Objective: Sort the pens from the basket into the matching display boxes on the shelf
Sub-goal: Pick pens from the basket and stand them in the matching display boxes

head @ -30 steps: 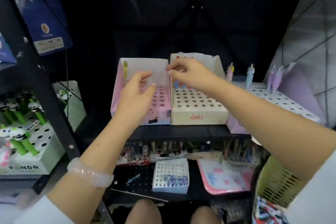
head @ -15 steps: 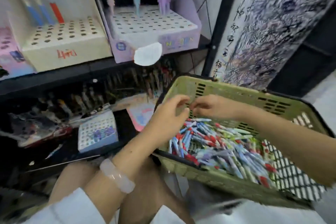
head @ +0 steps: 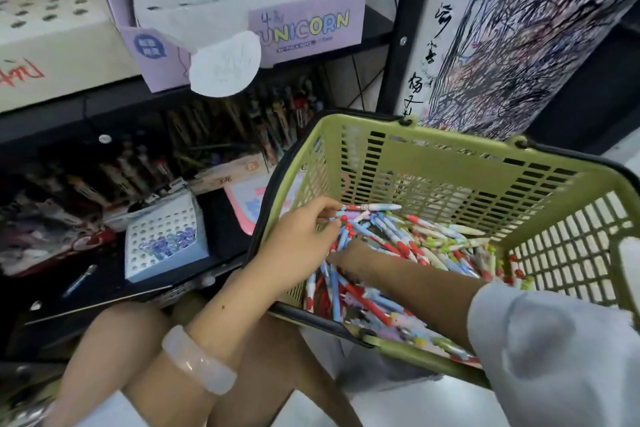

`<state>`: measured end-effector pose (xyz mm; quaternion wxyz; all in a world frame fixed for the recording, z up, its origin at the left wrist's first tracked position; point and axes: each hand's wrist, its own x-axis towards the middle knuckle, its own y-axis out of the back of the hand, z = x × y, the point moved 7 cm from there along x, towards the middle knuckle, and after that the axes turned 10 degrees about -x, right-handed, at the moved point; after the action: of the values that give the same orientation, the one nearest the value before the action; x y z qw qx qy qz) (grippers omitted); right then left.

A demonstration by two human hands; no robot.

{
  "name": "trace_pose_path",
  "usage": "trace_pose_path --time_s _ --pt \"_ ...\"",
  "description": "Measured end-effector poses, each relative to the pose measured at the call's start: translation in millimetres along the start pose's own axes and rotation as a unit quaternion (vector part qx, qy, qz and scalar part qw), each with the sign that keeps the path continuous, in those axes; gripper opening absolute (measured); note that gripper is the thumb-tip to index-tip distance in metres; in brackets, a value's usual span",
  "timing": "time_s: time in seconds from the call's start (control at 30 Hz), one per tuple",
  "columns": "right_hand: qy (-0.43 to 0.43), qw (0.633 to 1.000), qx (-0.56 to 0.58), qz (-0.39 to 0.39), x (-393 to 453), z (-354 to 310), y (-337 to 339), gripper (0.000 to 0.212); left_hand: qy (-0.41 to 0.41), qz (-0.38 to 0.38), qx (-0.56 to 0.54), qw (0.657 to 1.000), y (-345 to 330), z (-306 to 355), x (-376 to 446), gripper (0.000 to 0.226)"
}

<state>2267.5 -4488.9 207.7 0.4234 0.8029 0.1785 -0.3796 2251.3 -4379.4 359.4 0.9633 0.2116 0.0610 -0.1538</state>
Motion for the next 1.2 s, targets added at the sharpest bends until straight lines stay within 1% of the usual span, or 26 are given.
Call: trace_pose_path --time_s 0.07,0.1,0.17,0.23,0.27,0.3,0.33,0.4,0.43,0.5,0.53,0.57,0.6,0.63,0.7,0.73,0.8,0.83,0.87,0.93,1.03,1.07,1.13,1.2 --pt "-0.033 0.996 0.080 -0.002 4.6 -1.1 -11.0 0.041 -0.003 -0.001 -0.007 1.000 0.0 -0.9 0.6 0.017" --pt "-0.037 0.992 0.118 -0.009 5.7 -1.3 -13.9 0.040 -0.005 -0.001 -0.012 1.000 -0.1 -1.0 0.5 0.019" --pt "-0.032 0.987 0.155 -0.018 4.9 -3.7 -12.9 0.036 -0.007 -0.004 -0.024 1.000 0.1 -0.7 0.5 0.022" --pt "-0.008 0.988 0.154 -0.007 -1.0 -7.9 -7.2 0.026 -0.002 -0.004 -0.043 0.999 0.9 -0.3 1.1 0.021" --pt "0.014 0.987 0.160 0.011 -4.1 -9.8 -1.3 0.028 0.002 -0.002 -0.054 0.999 1.5 0.0 1.3 0.020" --pt "0.047 0.983 0.175 0.029 -8.6 -13.0 6.3 0.033 0.005 0.002 -0.062 0.998 2.1 0.5 1.3 0.020" --pt "0.088 0.976 0.192 0.044 -15.8 -18.0 16.6 0.033 0.008 0.006 -0.065 0.998 2.9 1.4 1.3 0.021" --pt "0.156 0.950 0.257 0.082 -34.4 -25.3 44.0 0.025 0.015 0.012 -0.063 0.998 3.7 3.4 1.1 0.022" --pt "0.170 0.932 0.309 0.085 -43.3 -26.4 57.3 0.025 0.024 0.011 -0.058 0.998 3.6 3.9 0.9 0.027" --pt "0.197 0.896 0.393 0.060 -63.8 -34.3 77.9 0.028 0.059 -0.012 -0.058 0.997 -0.7 3.3 1.2 0.049" --pt "0.217 0.882 0.416 0.041 -73.5 -40.1 85.0 0.028 0.080 -0.032 -0.069 0.994 -5.4 2.8 1.3 0.061" --pt "0.242 0.871 0.427 0.023 -84.2 -47.9 90.8 0.028 0.097 -0.052 -0.083 0.990 -10.4 4.3 0.4 0.067" --pt "0.265 0.863 0.430 0.012 -96.2 -56.6 95.5 0.028 0.109 -0.067 -0.104 0.986 -14.6 7.4 -0.1 0.066" --pt "0.285 0.863 0.417 0.016 -107.4 -64.7 100.5 0.028 0.113 -0.076 -0.139 0.981 -17.4 11.5 0.3 0.055" --pt "0.320 0.876 0.356 0.056 -127.0 -78.5 110.6 0.028 0.108 -0.093 -0.229 0.963 -18.6 22.6 0.6 0.029" --pt "0.338 0.882 0.321 0.072 -136.7 -86.3 115.0 0.031 0.102 -0.107 -0.267 0.952 -18.2 28.8 -0.6 0.019" --pt "0.365 0.886 0.271 0.086 -153.3 -99.9 122.6 0.039 0.069 -0.128 -0.292 0.945 -12.6 41.0 -5.0 0.009" --pt "0.374 0.886 0.260 0.088 -160.7 -105.4 126.8 0.040 0.046 -0.129 -0.295 0.946 -8.0 47.1 -7.9 0.011" --pt "0.381 0.884 0.257 0.085 -167.9 -110.2 131.1 0.037 0.024 -0.125 -0.302 0.945 -2.8 52.3 -10.6 0.016" --pt "0.406 0.873 0.261 0.070 -181.1 -119.0 137.1 0.023 -0.010 -0.111 -0.320 0.941 9.0 60.4 -16.9 0.025" --pt "0.446 0.857 0.251 0.061 -198.9 -130.2 135.7 0.024 -0.053 -0.061 -0.328 0.941 31.4 66.5 -25.5 0.025" --pt "0.459 0.849 0.250 0.072 -204.6 -134.0 134.5 0.021 -0.063 -0.041 -0.339 0.938 39.4 67.1 -28.5 0.023" --pt "0.476 0.837 0.240 0.120 -215.5 -141.0 134.8 0.012 -0.078 -0.012 -0.357 0.931 54.1 68.4 -35.3 0.019" --pt "0.490 0.826 0.235 0.149 -224.9 -150.6 134.6 0.011 -0.095 0.010 -0.349 0.932 67.5 70.6 -43.0 0.015"
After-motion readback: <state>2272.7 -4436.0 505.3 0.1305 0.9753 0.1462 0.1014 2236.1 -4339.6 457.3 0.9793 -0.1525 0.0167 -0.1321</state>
